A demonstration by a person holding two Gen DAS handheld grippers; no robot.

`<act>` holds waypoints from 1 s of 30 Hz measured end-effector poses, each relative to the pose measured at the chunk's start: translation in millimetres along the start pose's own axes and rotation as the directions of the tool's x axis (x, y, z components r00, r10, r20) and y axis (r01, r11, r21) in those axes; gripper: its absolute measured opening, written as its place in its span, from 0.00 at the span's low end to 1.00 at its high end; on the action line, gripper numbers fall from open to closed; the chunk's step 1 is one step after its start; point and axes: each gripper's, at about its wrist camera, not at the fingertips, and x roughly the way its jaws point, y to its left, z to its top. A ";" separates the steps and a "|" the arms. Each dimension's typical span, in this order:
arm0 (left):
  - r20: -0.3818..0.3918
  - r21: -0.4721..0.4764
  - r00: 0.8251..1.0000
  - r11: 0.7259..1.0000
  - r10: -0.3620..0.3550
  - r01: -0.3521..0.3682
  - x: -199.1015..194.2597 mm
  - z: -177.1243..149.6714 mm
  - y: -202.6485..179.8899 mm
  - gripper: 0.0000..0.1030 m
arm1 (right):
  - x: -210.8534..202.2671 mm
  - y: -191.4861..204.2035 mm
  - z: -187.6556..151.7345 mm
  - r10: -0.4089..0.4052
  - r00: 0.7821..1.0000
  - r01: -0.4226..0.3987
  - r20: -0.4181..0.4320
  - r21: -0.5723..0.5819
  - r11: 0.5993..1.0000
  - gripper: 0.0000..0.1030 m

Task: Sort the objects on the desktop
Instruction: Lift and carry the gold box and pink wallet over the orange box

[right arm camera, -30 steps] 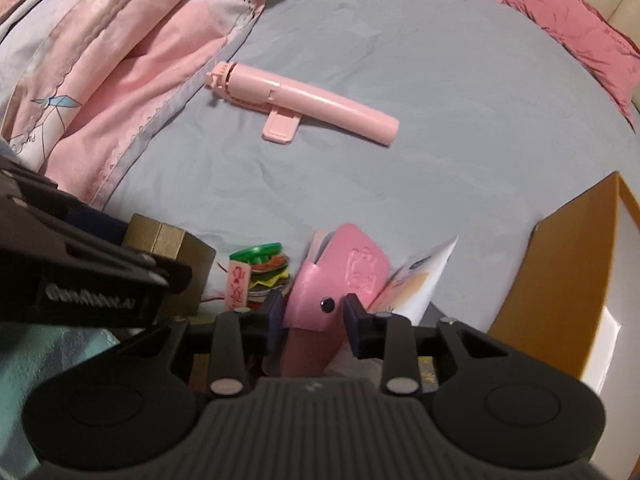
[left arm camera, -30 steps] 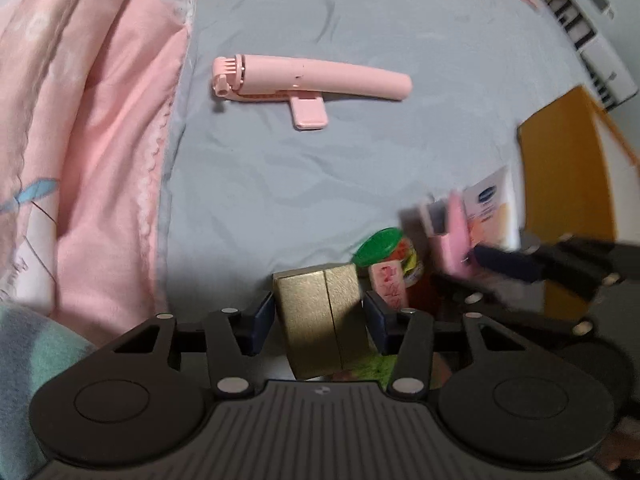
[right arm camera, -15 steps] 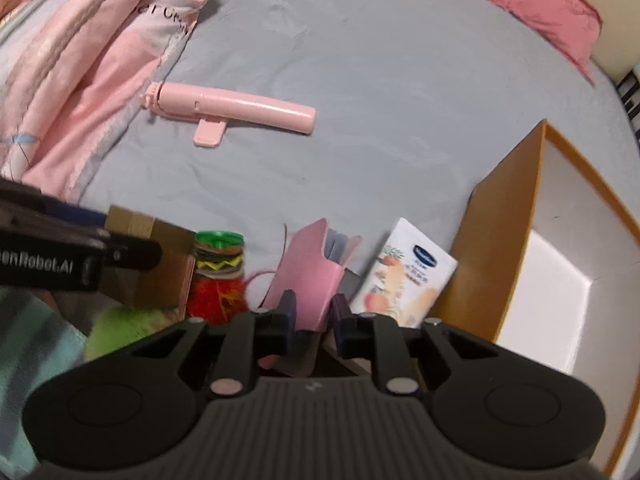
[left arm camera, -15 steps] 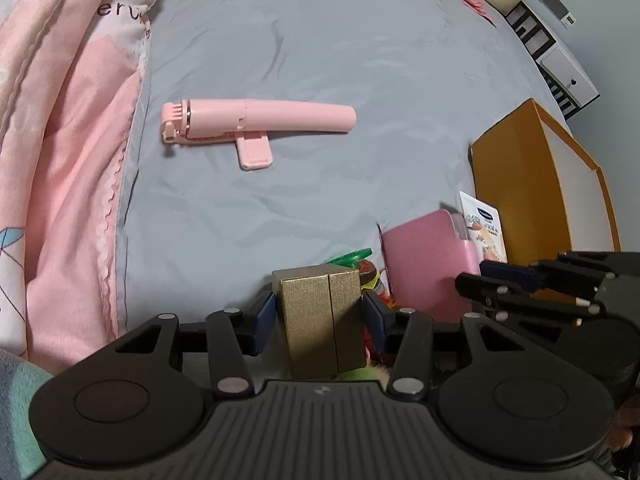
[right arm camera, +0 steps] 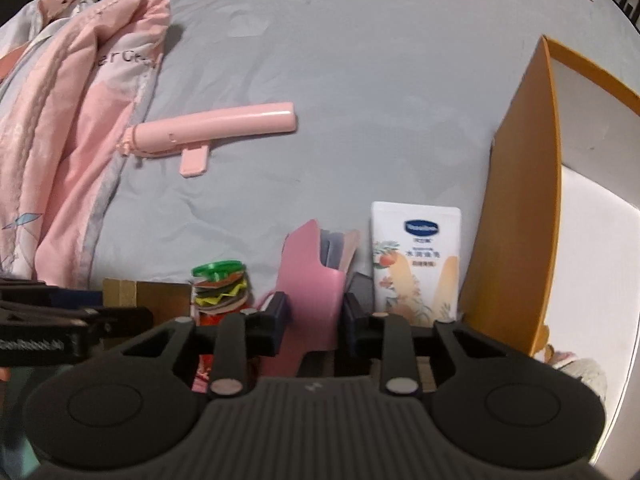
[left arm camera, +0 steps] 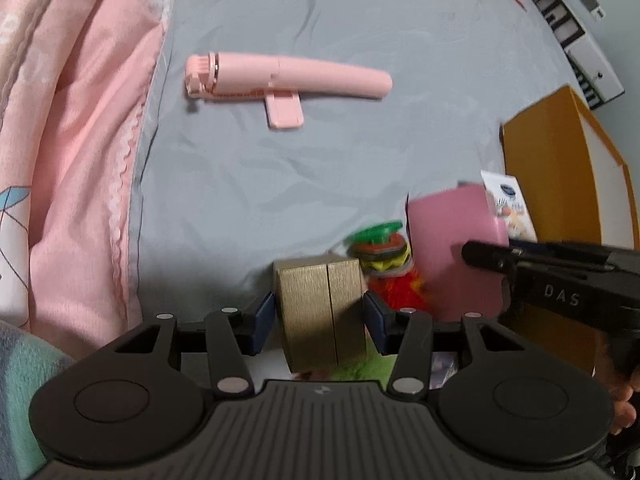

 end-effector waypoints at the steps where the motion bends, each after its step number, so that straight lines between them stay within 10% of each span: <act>1: -0.006 0.003 1.000 1.000 0.002 -0.002 -0.3 -1.2 -0.5 0.54 | -0.8 2.1 -0.4 0.004 1.000 -0.004 0.002 -0.009 1.000 0.29; 17: 0.127 0.016 0.992 1.000 0.004 -0.006 -44.4 -14.3 -8.3 0.52 | -66.5 1.2 -19.2 0.081 0.979 -0.082 0.189 -0.006 0.997 0.22; 30: 0.177 0.216 0.963 0.962 -0.205 0.165 -94.9 -11.4 -90.4 0.52 | -171.0 -35.1 -50.1 0.076 0.922 -0.098 0.381 0.039 0.994 0.22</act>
